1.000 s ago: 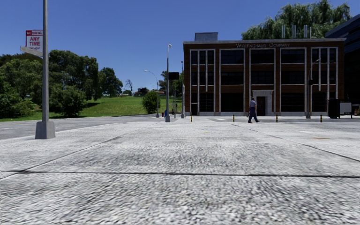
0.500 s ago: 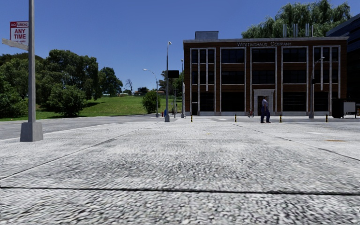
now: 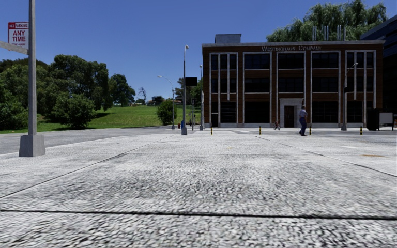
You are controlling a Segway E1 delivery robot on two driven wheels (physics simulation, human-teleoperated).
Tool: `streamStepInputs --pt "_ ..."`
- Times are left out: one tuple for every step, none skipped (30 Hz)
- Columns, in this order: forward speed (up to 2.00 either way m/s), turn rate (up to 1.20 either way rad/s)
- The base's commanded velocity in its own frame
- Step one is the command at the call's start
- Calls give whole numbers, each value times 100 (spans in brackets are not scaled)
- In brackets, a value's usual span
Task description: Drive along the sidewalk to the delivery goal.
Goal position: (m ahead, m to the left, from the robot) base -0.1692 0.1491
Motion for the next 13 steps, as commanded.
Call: streamStepInputs --pt "0 0" --pt "0 0" --pt "0 0" --pt "0 0" --pt "0 0" --pt "0 0" --pt "0 0" --pt "0 0" --pt "0 0" --pt "0 0" --pt "0 0" --pt "0 0" --pt "0 0"
